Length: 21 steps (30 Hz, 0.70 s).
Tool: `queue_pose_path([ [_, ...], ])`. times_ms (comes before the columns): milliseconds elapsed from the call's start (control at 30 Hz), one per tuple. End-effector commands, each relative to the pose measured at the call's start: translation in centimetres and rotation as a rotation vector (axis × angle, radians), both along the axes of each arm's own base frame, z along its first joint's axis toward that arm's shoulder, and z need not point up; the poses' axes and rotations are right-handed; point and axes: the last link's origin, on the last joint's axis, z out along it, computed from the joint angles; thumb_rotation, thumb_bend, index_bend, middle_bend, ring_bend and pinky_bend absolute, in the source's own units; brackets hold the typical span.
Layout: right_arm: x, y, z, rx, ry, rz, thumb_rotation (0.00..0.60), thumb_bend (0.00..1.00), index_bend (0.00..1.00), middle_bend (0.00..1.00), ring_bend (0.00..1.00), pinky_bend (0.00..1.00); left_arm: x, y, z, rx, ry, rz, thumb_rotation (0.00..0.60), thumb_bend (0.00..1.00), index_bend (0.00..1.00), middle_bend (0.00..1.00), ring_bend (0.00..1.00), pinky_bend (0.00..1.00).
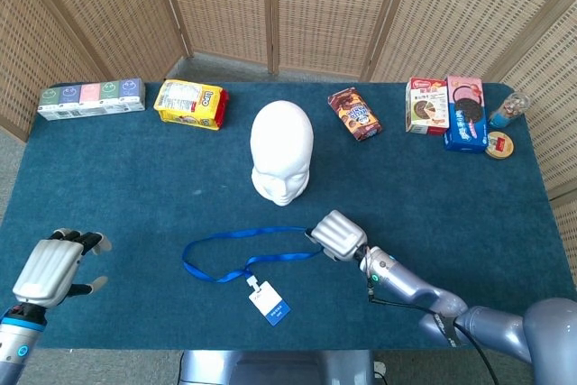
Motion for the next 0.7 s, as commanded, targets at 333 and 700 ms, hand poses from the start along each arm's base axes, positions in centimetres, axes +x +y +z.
queue_pose_path([
  [333,0.18,0.22,-0.42,-0.001,0.006,0.005,0.6,0.36,0.5,0.95,1.0,1.0,-0.12,-0.1,0.11,0.005,-0.005,-0.001,0.6,0.13,0.4,0.5,0.44,0.31],
  [700,0.56,0.04,-0.84,-0.006,0.015,0.008,0.6,0.37,0.53,0.95,1.0,1.0,-0.4,-0.16,0.06,0.002,-0.011,0.003,0.6,0.13,0.4,0.5,0.44,0.31],
])
